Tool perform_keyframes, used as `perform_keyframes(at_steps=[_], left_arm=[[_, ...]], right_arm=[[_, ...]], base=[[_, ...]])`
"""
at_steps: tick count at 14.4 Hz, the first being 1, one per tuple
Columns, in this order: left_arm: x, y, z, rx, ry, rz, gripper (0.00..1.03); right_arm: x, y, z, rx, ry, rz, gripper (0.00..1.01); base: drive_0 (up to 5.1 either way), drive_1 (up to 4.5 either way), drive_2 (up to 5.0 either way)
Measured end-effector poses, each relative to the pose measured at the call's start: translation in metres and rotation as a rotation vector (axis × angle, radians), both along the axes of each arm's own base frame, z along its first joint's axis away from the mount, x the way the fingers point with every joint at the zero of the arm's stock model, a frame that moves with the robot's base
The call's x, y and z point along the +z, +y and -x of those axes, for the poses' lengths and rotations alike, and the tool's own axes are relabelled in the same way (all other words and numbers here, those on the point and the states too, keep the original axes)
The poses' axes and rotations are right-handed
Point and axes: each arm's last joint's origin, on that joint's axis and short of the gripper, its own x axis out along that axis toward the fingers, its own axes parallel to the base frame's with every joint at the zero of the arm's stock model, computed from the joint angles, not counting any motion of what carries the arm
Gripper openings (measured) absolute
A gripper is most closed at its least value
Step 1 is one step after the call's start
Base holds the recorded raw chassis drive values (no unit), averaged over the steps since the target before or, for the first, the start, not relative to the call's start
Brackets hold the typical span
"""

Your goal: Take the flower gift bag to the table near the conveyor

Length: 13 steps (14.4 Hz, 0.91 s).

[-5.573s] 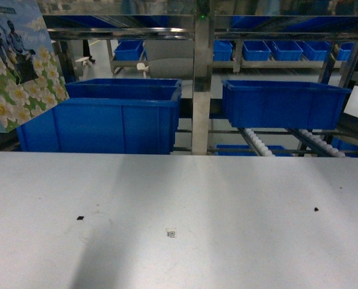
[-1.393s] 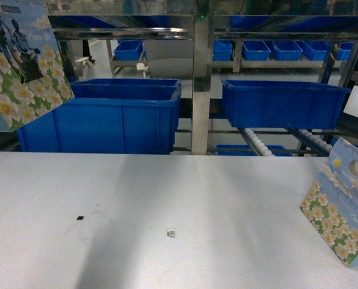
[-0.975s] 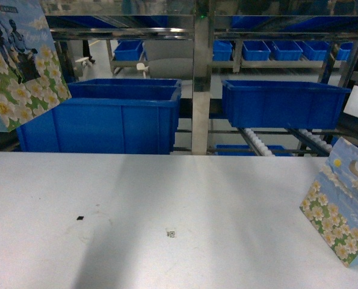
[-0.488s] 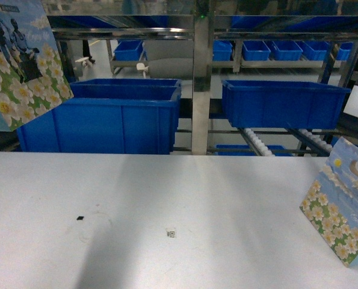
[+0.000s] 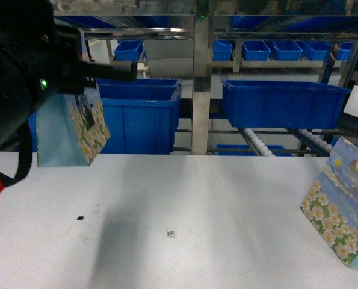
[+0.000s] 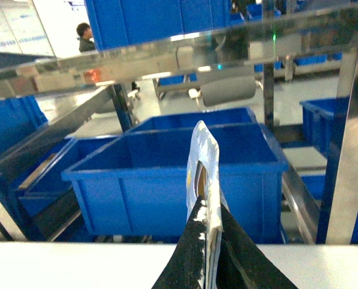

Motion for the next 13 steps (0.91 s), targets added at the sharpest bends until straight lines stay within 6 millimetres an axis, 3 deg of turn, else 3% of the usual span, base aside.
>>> perform_keyframes(at_steps=[4,13], left_arm=[[-0.035,-0.004,-0.020,0.049,0.110,-0.029,0.02],[-0.103,0.019,-0.044,0.123,0.291,-0.025,0.02]], right_arm=[[0.000,0.000,0.000,0.000,0.000,0.000,0.98],[0.000,0.000,0.000,0.000,0.000,0.000,0.98]], base=[[0.0,0.00,0.0],[0.0,0.00,0.0]])
